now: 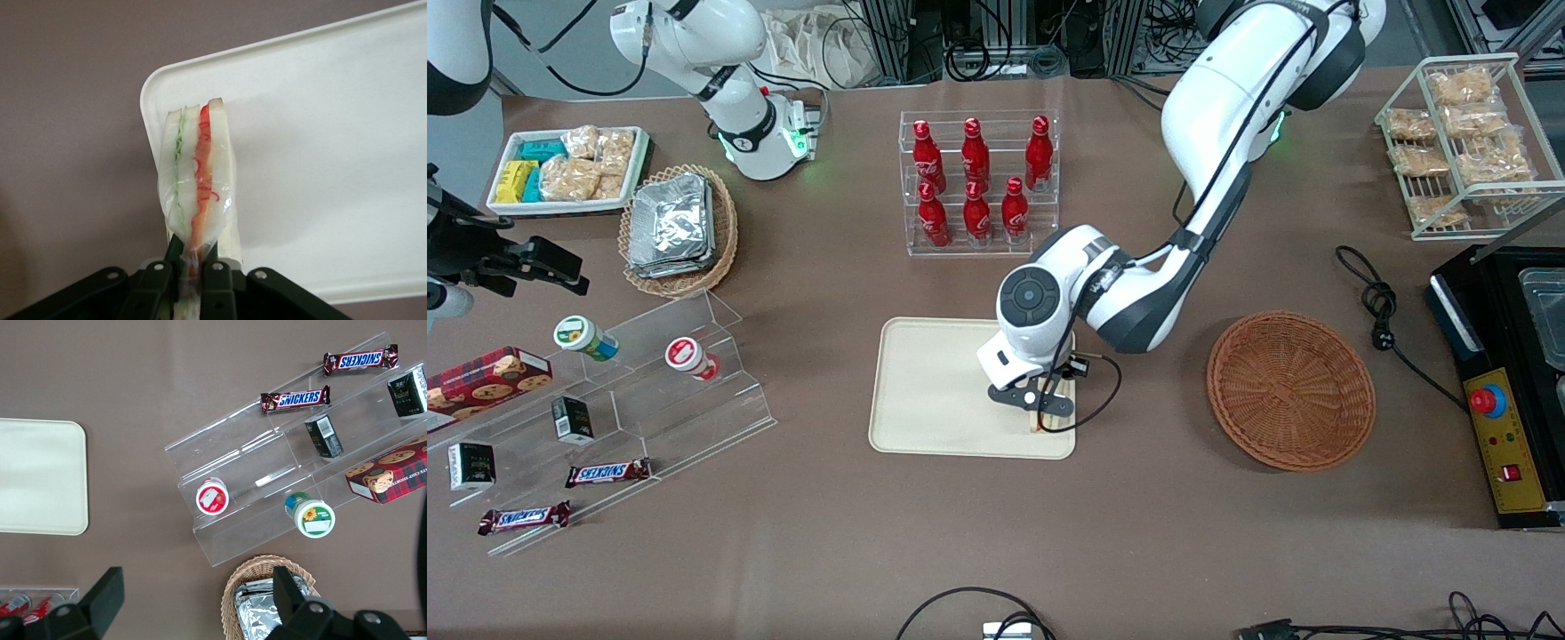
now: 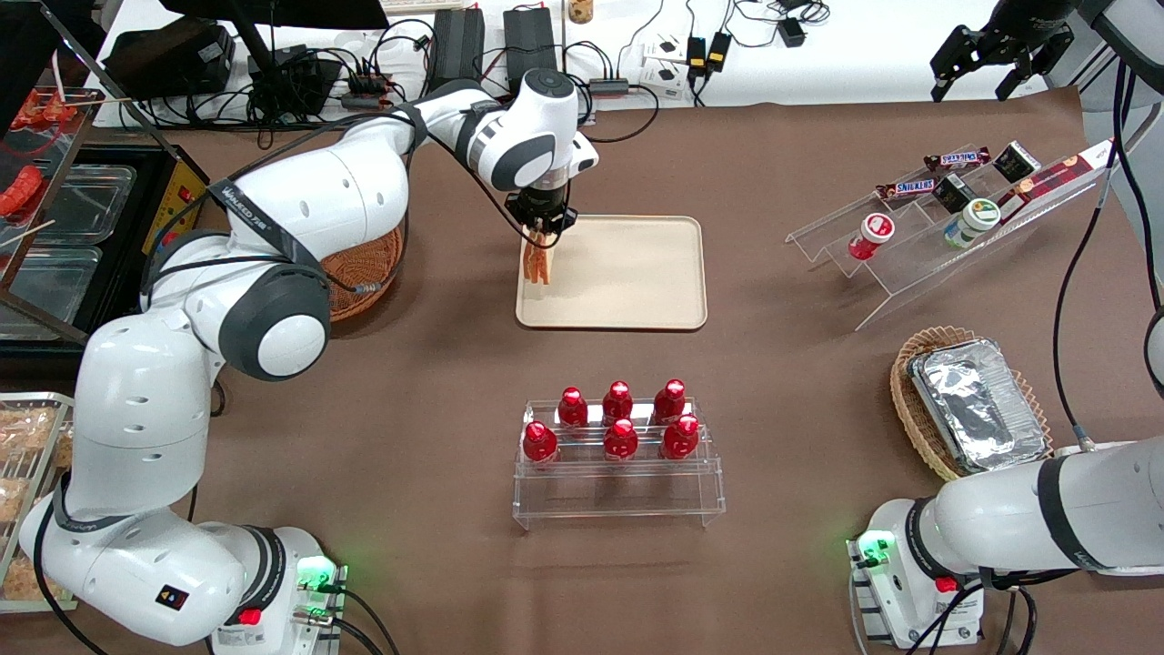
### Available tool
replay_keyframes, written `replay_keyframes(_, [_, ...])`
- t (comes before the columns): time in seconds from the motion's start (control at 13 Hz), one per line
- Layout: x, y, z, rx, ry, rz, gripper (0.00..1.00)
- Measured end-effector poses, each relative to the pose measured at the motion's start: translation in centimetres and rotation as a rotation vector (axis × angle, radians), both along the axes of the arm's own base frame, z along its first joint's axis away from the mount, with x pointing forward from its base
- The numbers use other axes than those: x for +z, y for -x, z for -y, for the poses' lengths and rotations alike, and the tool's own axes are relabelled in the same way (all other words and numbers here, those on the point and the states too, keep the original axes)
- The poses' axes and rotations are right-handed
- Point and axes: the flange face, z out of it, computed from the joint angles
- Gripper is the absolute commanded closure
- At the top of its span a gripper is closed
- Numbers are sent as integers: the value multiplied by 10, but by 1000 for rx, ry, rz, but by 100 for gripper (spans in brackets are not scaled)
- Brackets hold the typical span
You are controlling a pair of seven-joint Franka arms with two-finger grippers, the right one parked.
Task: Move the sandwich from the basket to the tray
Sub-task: 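Lower the sandwich onto the tray and open the left gripper, then raise the left gripper away from the sandwich on the tray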
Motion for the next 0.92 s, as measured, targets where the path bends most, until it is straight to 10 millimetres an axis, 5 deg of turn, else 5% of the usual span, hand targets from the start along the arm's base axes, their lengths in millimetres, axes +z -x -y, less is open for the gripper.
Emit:
replay_keyframes(0.15, [-12,2,2,-3,-8,-5,84])
replay_keyframes(0.23, [-14,3,4,-3,-5,-2,58])
replay_keyframes(0.31, [-15,4,6,-2,-2,1,1])
replay_keyframes(0.77, [-11,1,10,1,21,30,0])
replay_keyframes(0.92, [9,-5,8,13,36,57,0])
